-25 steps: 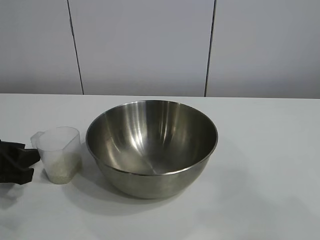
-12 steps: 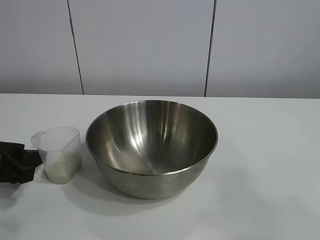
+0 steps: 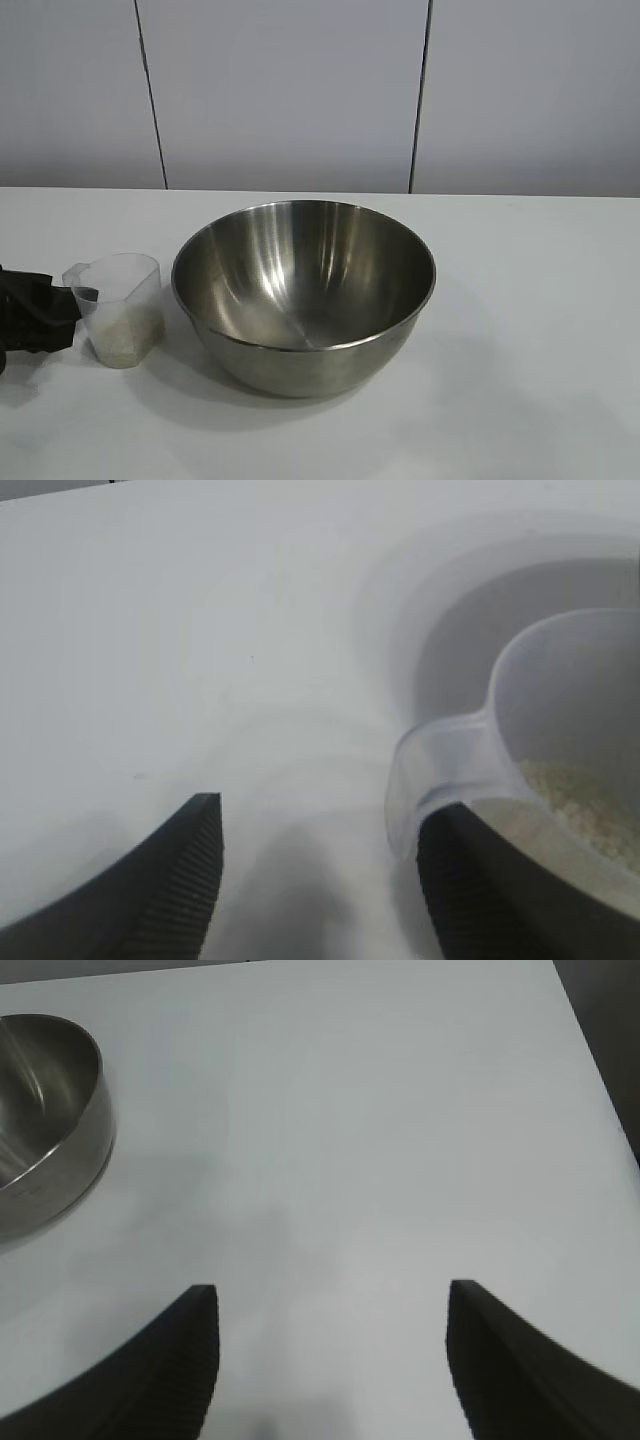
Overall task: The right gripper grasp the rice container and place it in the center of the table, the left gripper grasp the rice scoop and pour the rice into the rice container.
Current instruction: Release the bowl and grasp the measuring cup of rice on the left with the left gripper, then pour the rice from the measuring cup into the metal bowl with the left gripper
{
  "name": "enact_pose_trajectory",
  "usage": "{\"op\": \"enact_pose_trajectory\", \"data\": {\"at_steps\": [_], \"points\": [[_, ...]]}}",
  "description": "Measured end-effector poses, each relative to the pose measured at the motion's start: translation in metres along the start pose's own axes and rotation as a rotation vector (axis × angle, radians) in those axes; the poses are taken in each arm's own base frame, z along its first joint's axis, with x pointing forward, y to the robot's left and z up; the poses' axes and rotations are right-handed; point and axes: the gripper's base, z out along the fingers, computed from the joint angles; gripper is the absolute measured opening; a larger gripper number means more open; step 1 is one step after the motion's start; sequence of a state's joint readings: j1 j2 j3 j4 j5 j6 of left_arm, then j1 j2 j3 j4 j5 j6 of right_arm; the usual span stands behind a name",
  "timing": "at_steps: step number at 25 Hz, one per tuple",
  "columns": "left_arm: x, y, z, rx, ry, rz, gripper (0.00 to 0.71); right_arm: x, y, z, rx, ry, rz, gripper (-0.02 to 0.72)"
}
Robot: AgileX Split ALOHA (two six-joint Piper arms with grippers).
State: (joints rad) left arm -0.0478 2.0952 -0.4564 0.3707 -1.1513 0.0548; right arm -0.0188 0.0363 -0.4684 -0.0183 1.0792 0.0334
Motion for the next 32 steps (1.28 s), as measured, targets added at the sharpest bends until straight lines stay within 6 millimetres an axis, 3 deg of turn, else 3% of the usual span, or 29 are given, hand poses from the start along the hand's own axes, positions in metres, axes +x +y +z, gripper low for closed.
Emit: {"op": "enact_pose_trajectory", "data": {"at_steps": [3, 7, 9, 14, 20, 27, 32], "points": [[0.0, 0.0, 0.0, 0.001, 0.0, 0.0, 0.35, 0.0, 0.0, 0.0, 0.0, 0.0, 0.0, 0.453], [-0.004, 0.0, -0.001, -0.001, -0.012, 0.006, 0.087, 0.0, 0.0, 0.0, 0.0, 0.0, 0.0, 0.453], [-0.011, 0.001, -0.003, -0.006, -0.037, 0.015, 0.037, 0.0, 0.0, 0.0, 0.0, 0.0, 0.0, 0.453], [-0.038, 0.004, -0.011, -0.024, -0.126, 0.054, 0.01, 0.0, 0.0, 0.0, 0.0, 0.0, 0.0, 0.453], [-0.093, -0.008, -0.031, -0.019, -0.246, 0.255, 0.009, 0.0, 0.0, 0.0, 0.0, 0.0, 0.0, 0.453], [-0.15, -0.064, -0.031, 0.066, -0.202, 0.621, 0.009, 0.0, 0.0, 0.0, 0.0, -0.001, 0.0, 0.453], [-0.168, -0.111, -0.026, 0.111, -0.176, 0.968, 0.009, 0.0, 0.0, 0.0, 0.0, -0.001, 0.0, 0.453]]}}
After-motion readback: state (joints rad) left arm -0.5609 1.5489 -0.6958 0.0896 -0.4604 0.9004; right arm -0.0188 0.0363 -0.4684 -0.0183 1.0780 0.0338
